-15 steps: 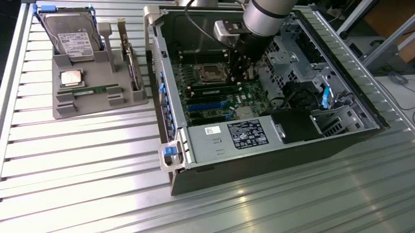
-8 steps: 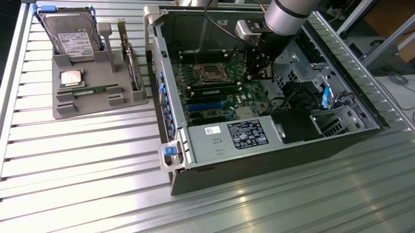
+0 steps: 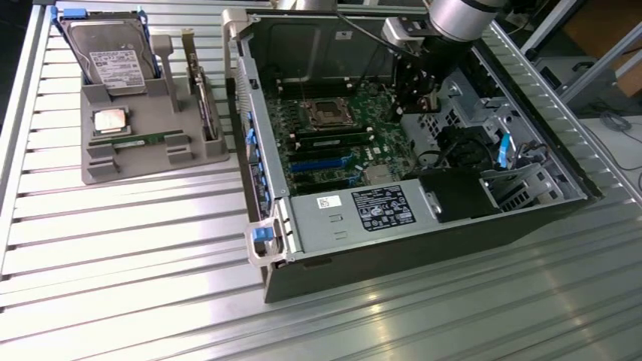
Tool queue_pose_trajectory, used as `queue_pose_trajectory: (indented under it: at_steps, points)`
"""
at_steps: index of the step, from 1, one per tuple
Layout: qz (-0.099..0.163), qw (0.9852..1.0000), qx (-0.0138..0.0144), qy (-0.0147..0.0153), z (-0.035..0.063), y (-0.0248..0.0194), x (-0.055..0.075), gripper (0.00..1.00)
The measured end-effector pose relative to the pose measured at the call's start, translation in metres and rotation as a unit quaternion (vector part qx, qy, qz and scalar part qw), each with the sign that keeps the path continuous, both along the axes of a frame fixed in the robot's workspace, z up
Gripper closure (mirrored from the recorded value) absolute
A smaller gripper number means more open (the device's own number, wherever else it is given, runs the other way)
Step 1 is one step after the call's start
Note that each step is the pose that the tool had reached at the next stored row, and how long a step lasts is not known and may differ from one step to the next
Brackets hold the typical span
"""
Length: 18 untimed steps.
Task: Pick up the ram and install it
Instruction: 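Press down the ram until it locks into place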
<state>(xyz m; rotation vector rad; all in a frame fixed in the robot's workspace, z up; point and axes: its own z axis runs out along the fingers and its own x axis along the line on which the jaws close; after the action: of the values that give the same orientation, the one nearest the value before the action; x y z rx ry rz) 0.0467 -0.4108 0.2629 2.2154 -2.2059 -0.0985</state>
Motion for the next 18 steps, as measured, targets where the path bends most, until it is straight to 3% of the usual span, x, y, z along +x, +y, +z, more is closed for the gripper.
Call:
queue_pose_trajectory:
  at_steps: [9, 18]
  points:
    - [0.000, 1.0000, -0.0001, 0.0000, 0.0290, 0.0000, 0.000, 0.90]
    - [0.000, 1.0000, -0.0001, 0.0000, 0.0299, 0.0000, 0.000, 0.90]
